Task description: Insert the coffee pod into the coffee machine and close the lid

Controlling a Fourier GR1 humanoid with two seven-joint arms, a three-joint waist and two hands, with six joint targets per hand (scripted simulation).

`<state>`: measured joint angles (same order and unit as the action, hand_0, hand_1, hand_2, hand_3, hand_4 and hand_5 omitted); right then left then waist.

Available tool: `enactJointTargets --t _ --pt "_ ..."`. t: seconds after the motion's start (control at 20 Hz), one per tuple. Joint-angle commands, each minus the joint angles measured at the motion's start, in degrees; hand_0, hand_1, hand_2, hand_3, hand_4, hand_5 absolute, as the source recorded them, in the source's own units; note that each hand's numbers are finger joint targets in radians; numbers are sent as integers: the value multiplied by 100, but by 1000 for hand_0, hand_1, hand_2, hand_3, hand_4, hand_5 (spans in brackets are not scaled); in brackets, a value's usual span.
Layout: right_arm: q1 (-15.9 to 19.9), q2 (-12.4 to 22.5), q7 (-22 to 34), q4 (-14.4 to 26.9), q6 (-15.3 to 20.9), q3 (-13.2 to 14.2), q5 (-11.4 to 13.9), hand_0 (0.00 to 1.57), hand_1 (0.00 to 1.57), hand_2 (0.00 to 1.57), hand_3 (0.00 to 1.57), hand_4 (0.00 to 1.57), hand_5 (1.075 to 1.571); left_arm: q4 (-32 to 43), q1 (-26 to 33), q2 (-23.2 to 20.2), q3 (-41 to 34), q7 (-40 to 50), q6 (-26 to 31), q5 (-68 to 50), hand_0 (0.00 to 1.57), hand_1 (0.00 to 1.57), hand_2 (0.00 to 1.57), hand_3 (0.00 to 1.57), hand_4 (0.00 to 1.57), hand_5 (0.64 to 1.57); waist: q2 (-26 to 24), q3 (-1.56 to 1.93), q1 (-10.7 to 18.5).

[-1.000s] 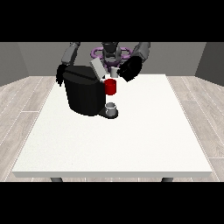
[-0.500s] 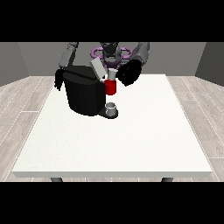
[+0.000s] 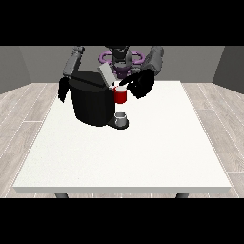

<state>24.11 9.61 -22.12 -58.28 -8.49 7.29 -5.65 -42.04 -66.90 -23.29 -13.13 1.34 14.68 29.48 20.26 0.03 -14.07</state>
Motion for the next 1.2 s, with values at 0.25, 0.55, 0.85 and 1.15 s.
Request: enactJointTargets --t 0.25,0.55,0.85,1.15 --pt "403 -122 -120 290 183 42 54 0 0 0 0 260 1571 92 -392 69 -2 231 -336 78 1391 1391 1443 1373 603 1571 219 1 -48" --pt "474 -68 17 324 18 54 -32 0 0 0 0 326 1571 189 -362 -91 -79 -122 -404 40 1374 1374 1384 1258 554 1571 329 -2 -113" --pt "-90 130 -413 905 -17 463 -195 0 0 0 0 224 1571 -199 566 934 -38 -625 -173 -557 0 0 0 0 0 1571 -467 -2 623" --pt "-1008 -9 -630 1003 -110 460 -229 0 0 0 0 268 1571 -371 2059 1790 -165 -1298 -174 -1110 0 0 0 0 0 1571 -1634 -6 1228"
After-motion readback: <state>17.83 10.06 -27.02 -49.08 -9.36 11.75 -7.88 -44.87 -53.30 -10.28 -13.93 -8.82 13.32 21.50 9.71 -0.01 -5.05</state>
